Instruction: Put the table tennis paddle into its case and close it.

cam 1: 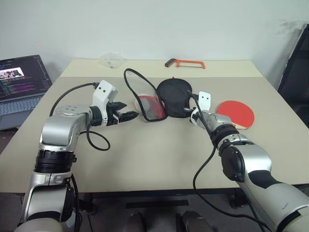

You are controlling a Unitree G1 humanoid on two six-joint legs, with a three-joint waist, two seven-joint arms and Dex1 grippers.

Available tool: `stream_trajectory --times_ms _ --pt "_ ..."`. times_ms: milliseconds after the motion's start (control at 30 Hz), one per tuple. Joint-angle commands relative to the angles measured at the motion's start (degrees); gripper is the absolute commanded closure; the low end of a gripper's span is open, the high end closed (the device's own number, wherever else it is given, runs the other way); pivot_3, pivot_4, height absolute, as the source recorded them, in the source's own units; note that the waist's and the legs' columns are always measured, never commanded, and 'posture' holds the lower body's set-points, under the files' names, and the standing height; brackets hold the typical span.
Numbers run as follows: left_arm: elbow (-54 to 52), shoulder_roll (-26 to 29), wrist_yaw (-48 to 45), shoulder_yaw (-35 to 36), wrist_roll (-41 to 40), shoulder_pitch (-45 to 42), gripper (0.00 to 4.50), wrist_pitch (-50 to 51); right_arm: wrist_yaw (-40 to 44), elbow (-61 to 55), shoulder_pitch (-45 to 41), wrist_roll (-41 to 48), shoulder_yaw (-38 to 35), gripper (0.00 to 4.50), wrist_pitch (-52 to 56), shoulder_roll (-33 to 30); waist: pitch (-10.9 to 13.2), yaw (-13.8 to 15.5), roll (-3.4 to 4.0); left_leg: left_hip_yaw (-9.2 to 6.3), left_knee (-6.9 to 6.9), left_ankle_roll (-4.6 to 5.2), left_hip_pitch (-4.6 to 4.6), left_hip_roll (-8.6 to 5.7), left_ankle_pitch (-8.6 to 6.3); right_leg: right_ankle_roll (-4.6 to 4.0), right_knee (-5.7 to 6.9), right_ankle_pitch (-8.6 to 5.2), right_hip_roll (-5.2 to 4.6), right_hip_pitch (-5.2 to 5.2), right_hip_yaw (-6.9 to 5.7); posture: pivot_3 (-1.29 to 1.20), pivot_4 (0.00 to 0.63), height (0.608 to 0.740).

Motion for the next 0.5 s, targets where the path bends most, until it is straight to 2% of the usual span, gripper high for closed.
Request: stream_trajectory --times_ms 33,500 --pt "-0.26 0.70 0.19 -0.13 -0.06 -1.92 0.77 -1.57 0.80 -1.52 -0.85 -0.75 0.22 4.49 0.71 -0.26 0.00 0.00 0.00 0.00 0.00 0.00 0.00 0.00 0.00 0.00 0.00 0.00 0.00 0.00 0.00 0.00 0.150 0.740" --pt "0.97 0.33 0.42 -1.13 0.16 -2.46 0.77 -2.68 4.12 -10.61 4.31 -2.78 2.19 4.49 7.98 -6.84 0.01 0.29 0.01 0.02 -0.02 0.00 -0.01 -0.01 0.00 0.01 -0.03 -0.01 -0.01 0.00 0.01 0.00 0.150 0.740"
